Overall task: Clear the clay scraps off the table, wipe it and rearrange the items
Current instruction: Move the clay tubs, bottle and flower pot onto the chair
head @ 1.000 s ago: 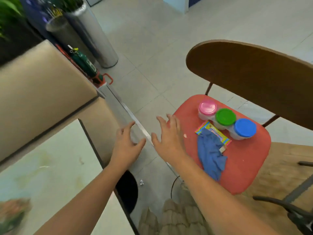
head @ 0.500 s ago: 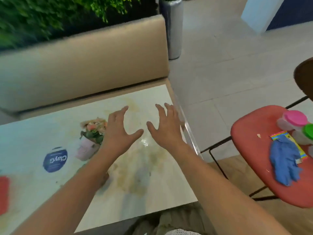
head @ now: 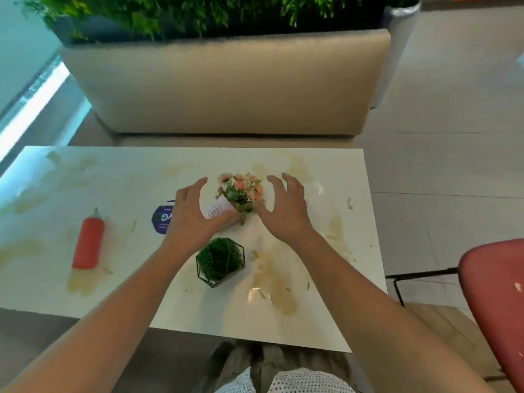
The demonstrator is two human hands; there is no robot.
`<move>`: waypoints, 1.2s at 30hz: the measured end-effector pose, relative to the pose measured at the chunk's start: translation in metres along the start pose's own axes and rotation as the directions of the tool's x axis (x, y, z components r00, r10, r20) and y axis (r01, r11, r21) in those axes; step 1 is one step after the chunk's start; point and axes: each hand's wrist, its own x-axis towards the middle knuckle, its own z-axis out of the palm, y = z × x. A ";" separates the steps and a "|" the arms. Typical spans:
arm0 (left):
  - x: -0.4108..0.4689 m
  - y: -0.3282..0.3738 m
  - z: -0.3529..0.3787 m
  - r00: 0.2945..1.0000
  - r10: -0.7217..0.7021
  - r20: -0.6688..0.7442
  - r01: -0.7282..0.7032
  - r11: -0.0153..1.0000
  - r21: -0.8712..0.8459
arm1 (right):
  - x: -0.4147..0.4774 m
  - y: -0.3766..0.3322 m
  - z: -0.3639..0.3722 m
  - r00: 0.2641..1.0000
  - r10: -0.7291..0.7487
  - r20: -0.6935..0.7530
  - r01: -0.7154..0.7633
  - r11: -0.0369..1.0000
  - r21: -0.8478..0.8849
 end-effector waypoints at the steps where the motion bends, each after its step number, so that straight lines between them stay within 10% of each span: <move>1: -0.001 -0.005 -0.001 0.999 -0.032 -0.003 0.032 0.999 -0.002 | 0.002 -0.001 0.003 1.000 -0.002 0.023 0.002 1.000 0.017; 15: -0.003 -0.044 -0.004 0.962 -0.272 -0.002 0.272 0.961 -0.043 | 0.023 0.001 0.052 0.924 0.188 0.334 -0.277 0.929 0.244; 25: 0.051 -0.064 0.022 0.957 -0.258 0.132 0.267 0.962 -0.056 | 0.023 0.005 0.094 0.742 0.480 0.468 -0.668 0.481 0.567; 36: 0.113 -0.079 0.033 0.932 -0.089 0.351 0.070 0.995 0.066 | 0.033 -0.007 0.124 0.710 0.527 0.468 -0.674 0.315 0.668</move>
